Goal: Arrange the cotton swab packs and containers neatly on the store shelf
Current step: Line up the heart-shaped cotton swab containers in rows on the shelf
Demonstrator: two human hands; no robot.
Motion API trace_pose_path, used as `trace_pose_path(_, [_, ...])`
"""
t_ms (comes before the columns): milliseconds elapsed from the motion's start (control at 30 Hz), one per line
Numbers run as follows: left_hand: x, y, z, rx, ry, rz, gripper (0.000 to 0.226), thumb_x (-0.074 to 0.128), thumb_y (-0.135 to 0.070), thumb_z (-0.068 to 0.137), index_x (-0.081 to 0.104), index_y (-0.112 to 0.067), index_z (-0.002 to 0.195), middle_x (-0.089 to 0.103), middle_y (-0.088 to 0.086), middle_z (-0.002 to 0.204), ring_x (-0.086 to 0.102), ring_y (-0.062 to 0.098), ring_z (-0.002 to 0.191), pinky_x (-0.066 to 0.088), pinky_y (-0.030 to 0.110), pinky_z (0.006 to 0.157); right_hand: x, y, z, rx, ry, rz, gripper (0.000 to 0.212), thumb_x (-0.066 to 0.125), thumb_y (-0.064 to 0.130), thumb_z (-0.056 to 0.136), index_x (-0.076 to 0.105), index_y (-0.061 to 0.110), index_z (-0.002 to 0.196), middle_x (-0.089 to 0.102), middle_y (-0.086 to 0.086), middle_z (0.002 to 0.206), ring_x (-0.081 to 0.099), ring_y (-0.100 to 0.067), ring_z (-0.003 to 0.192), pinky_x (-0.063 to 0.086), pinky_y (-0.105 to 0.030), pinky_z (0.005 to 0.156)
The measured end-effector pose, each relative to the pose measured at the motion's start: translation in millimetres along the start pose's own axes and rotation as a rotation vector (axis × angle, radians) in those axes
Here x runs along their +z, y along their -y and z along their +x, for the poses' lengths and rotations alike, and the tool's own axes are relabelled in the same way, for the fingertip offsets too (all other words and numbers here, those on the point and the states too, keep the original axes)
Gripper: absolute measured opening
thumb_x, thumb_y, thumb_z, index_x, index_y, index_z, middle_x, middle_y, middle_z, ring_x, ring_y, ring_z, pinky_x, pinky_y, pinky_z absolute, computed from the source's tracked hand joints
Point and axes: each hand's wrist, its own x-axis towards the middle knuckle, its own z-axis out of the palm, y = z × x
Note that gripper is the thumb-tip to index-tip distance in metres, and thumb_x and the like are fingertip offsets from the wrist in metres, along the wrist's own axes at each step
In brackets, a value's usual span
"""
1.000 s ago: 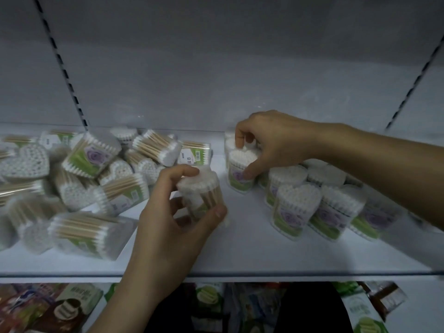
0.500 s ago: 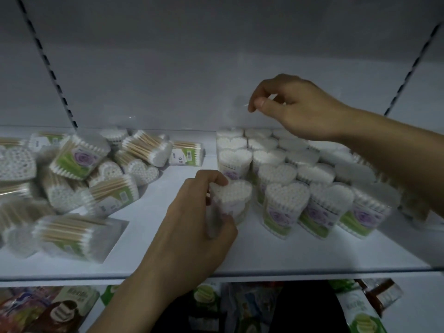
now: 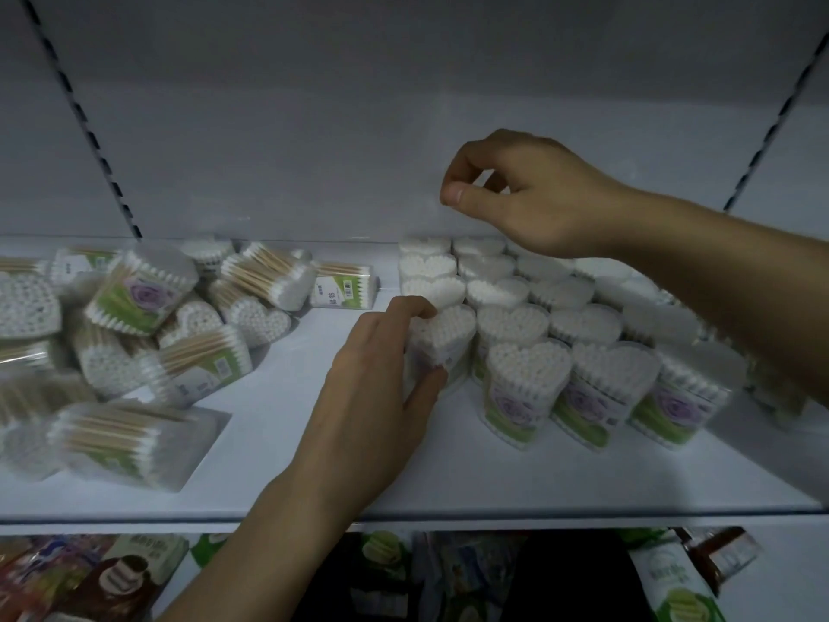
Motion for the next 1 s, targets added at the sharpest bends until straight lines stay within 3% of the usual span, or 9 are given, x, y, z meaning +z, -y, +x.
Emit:
trace_pose_path(233, [-13,-3,-4,0.025,-0.014,0.049,0.059,0.073,-0.038,0.09,0.038,-0.049,0.136,0.05,-0.015,0.128,0.055,0.006,0.11,0.056,0.036,0.084,27,29,40,-0.124,0.217,-0.108,0.023,0.056,0.041,0.099,0.059,0.027,0.117,0.063,0.006,0.114,0.059,-0.01,0.094,0.046,-0.023,0.075])
trace_pose_path(367, [-61,0,-8,0.078,-0.04,0.213,0.057,0.07,-0.04,0.086,0.044,-0.039,0.137,0.055,-0.009,0.128,0.055,0.011,0.107,0.045,0.024,0.08,73,44,75,-0.172,0.4,-0.263,0.047,0.068,0.046,0.09,0.053,0.023,0.128,0.062,0.001,0.116,0.058,-0.021,0.1,0.051,-0.037,0.087])
trace_pose_path(433, [-92,5,-12,0.097,0.025,0.357,0.05,0.068,-0.043,0.087,0.05,-0.034,0.133,0.059,-0.007,0.124,0.056,0.015,0.107,0.036,0.021,0.078,93,50,87,-0.166,0.456,-0.345,0.056,0.074,0.048,0.085,0.05,0.02,0.127,0.06,0.0,0.109,0.054,-0.023,0.095,0.049,-0.035,0.081])
trace_pose_path(500, [-123,14,-19,0.091,0.113,0.512,0.049,0.06,-0.056,0.089,0.053,-0.034,0.133,0.06,-0.007,0.124,0.056,0.018,0.11,0.04,0.028,0.08,109,52,96,-0.156,0.461,-0.406,0.06,0.079,0.048,0.079,0.048,0.018,0.12,0.056,-0.002,0.102,0.052,-0.026,0.09,0.047,-0.034,0.075])
trace_pose_path(600, [-164,29,-33,0.051,0.303,0.643,0.067,0.043,-0.078,0.083,0.052,-0.037,0.135,0.057,-0.012,0.124,0.053,0.017,0.114,0.05,0.039,0.089,122,54,104,-0.157,0.43,-0.404,0.058,0.082,0.05,0.073,0.043,0.02,0.104,0.054,-0.003,0.097,0.053,-0.028,0.087,0.049,-0.037,0.074])
trace_pose_path(700, [-187,44,-46,0.048,0.397,0.647,0.069,0.05,-0.082,0.081,0.057,-0.036,0.132,0.058,-0.016,0.121,0.048,0.013,0.116,0.049,0.037,0.092,129,55,107,-0.153,0.367,-0.393,0.059,0.083,0.05,0.072,0.039,0.02,0.098,0.052,-0.004,0.091,0.051,-0.029,0.085,0.04,-0.034,0.068])
trace_pose_path(800, [-190,52,-52,0.074,0.409,0.631,0.069,0.069,-0.072,0.078,0.058,-0.036,0.136,0.057,-0.02,0.127,0.042,0.012,0.125,0.047,0.037,0.099,132,53,109,-0.161,0.322,-0.39,0.057,0.081,0.046,0.072,0.045,0.02,0.107,0.059,-0.007,0.096,0.056,-0.031,0.084,0.045,-0.035,0.068])
trace_pose_path(900, [-184,57,-57,0.13,0.37,0.6,0.062,0.082,-0.055,0.075,0.061,-0.036,0.13,0.058,-0.019,0.125,0.042,0.015,0.127,0.044,0.033,0.096,115,57,108,-0.179,0.29,-0.355,0.06,0.077,0.038,0.077,0.047,0.025,0.127,0.063,-0.005,0.099,0.058,-0.029,0.085,0.047,-0.034,0.069])
trace_pose_path(1000, [-185,63,-61,0.173,0.328,0.534,0.051,0.077,-0.052,0.079,0.064,-0.033,0.125,0.061,-0.015,0.123,0.048,0.015,0.125,0.047,0.035,0.095,81,59,97,-0.169,0.241,-0.217,0.066,0.074,0.029,0.084,0.042,0.032,0.142,0.058,0.004,0.087,0.057,-0.025,0.085,0.039,-0.03,0.071])
